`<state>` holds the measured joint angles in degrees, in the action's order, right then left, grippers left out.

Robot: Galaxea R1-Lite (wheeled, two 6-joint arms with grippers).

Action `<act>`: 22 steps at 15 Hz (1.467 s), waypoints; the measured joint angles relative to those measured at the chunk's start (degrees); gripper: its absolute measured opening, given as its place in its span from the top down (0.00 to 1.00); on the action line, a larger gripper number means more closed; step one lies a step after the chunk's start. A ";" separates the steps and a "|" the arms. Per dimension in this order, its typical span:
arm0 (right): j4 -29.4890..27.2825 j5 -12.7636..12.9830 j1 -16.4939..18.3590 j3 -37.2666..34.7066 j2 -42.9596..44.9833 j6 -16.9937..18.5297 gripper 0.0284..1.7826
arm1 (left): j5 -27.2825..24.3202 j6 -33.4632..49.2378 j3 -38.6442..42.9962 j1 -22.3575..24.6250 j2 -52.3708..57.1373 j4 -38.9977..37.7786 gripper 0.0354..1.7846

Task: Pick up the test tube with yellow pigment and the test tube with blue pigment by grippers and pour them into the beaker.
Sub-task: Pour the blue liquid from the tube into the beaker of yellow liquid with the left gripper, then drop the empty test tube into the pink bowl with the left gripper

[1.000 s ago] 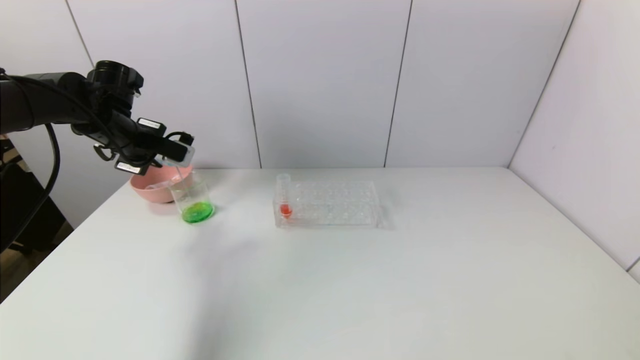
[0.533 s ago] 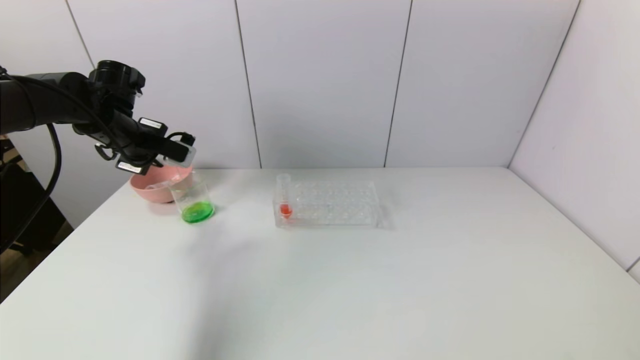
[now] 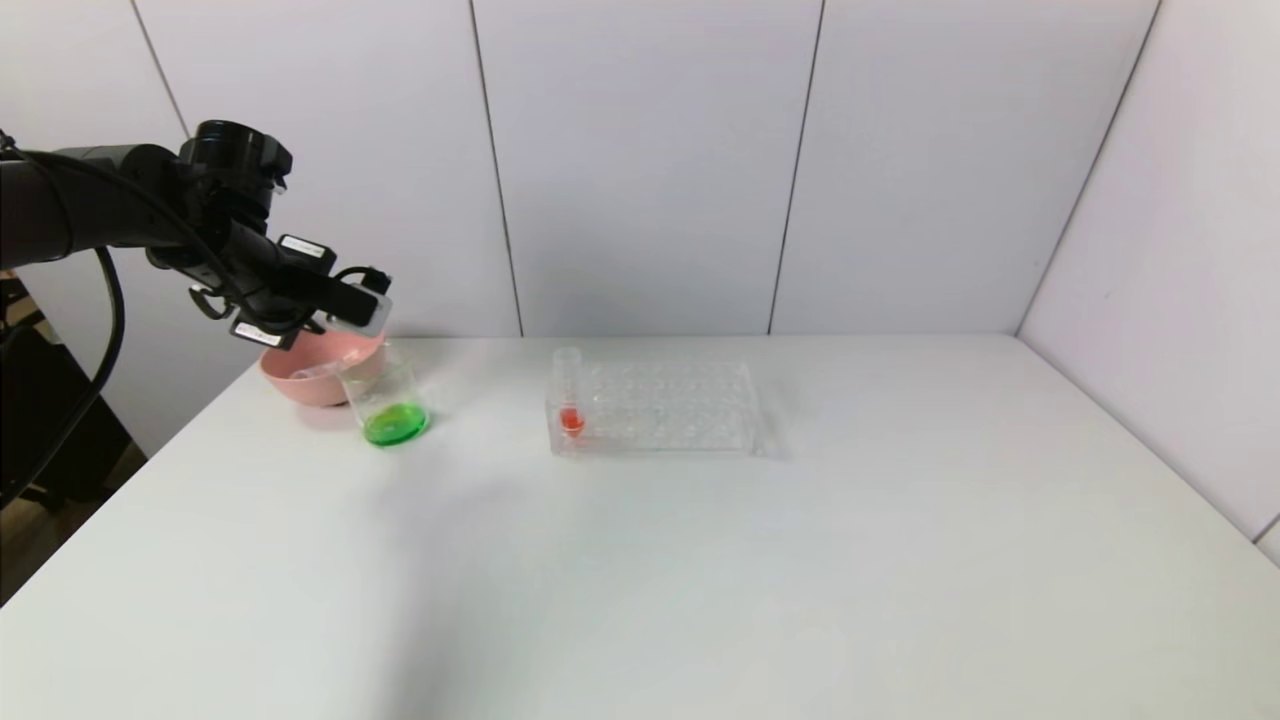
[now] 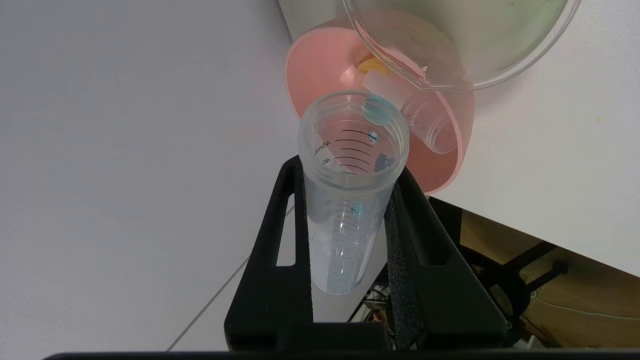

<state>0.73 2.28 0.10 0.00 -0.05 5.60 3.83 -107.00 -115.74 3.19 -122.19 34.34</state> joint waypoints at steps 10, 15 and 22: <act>0.00 0.00 0.00 0.00 0.00 -0.01 0.04 | -0.26 7.11 0.00 0.24 0.46 0.02 0.77; 0.00 0.00 0.00 0.00 0.00 0.00 0.04 | -3.43 28.28 0.05 1.29 1.57 -0.22 0.77; 0.00 0.00 0.00 0.00 0.00 0.00 0.04 | -8.62 74.31 1.18 4.55 2.69 -15.88 0.77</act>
<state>0.73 2.28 0.10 0.00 -0.05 5.60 -4.79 -32.68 -114.55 7.74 -119.49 18.46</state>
